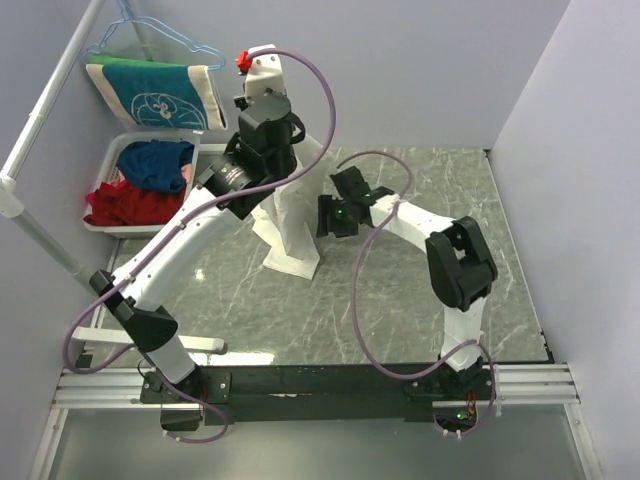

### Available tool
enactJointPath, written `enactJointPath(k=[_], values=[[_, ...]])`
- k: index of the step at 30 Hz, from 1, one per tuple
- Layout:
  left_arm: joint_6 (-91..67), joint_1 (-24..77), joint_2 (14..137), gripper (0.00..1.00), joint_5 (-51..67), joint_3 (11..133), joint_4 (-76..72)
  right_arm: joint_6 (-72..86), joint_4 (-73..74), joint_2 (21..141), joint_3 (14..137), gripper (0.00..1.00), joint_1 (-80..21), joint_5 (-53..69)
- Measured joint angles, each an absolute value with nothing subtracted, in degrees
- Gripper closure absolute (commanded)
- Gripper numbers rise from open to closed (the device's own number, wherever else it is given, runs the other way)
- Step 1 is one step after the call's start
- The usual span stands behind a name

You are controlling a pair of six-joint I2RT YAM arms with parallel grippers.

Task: Fold and stack the t-shirts
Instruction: Flatten the tshirt out

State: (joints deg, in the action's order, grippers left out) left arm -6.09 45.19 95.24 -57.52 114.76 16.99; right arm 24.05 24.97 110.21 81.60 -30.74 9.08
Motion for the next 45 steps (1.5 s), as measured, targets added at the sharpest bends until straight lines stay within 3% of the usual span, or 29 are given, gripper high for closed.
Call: enactJointPath(k=[26, 37, 40, 41, 43, 44, 45], values=[[8.9, 47.0, 86.4, 0.99, -75.5, 102.2, 7.2, 20.8, 27.7, 121.1, 92.5, 0.33, -44.7, 16.1], [10.3, 47.1, 82.6, 0.99, -79.5, 98.3, 5.5, 17.8, 32.3, 129.6, 103.7, 0.35, -47.6, 18.9], [9.3, 47.1, 82.1, 0.99, -80.5, 97.1, 6.8, 16.9, 34.0, 131.9, 106.4, 0.48, -48.3, 19.6], [8.8, 47.1, 81.9, 0.99, -80.7, 96.6, 7.4, 16.6, 34.4, 132.2, 106.9, 0.61, -48.4, 19.6], [8.0, 47.2, 81.6, 0.99, -81.1, 95.6, 8.5, 15.9, 35.6, 133.1, 107.9, 0.8, -48.6, 19.6], [7.6, 47.2, 81.4, 0.99, -81.4, 95.1, 9.1, 15.6, 36.2, 133.8, 108.4, 0.96, -48.8, 19.6], [7.3, 47.2, 81.3, 0.99, -81.5, 94.8, 9.5, 15.4, 36.7, 134.2, 108.9, 1.0, -48.8, 19.6]])
